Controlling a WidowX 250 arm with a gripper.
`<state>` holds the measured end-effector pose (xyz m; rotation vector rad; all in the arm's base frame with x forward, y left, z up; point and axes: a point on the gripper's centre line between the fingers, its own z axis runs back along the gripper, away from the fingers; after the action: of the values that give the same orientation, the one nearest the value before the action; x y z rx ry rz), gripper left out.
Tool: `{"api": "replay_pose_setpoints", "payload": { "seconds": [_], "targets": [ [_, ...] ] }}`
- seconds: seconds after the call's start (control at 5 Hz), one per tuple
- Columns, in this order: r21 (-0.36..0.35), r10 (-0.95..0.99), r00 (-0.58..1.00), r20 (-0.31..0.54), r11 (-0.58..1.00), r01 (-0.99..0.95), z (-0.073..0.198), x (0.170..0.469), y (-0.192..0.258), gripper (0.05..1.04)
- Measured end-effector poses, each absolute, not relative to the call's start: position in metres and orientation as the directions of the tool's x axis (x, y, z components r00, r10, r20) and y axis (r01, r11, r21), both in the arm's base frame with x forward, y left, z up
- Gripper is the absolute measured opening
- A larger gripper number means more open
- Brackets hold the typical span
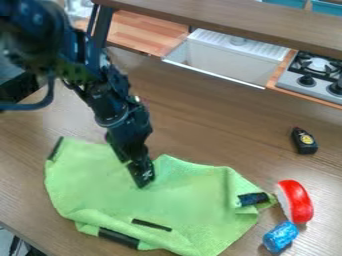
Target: Fold the cloth from bottom right to top left
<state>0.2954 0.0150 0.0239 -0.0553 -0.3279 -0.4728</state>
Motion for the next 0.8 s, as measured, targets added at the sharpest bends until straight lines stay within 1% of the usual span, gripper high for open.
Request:
{"api": "replay_pose_setpoints", "payload": {
  "seconds": [0.4,0.6,0.8],
  "targets": [
    [0.053,-0.313,0.887,0.339,0.948,0.314,0.016,0.360,0.040,1.001],
    [0.064,-0.255,0.896,0.364,0.966,0.249,0.022,0.384,0.054,1.001],
    [0.055,-0.206,0.895,0.396,0.978,0.201,0.035,0.403,0.064,1.001]
  ]
}}
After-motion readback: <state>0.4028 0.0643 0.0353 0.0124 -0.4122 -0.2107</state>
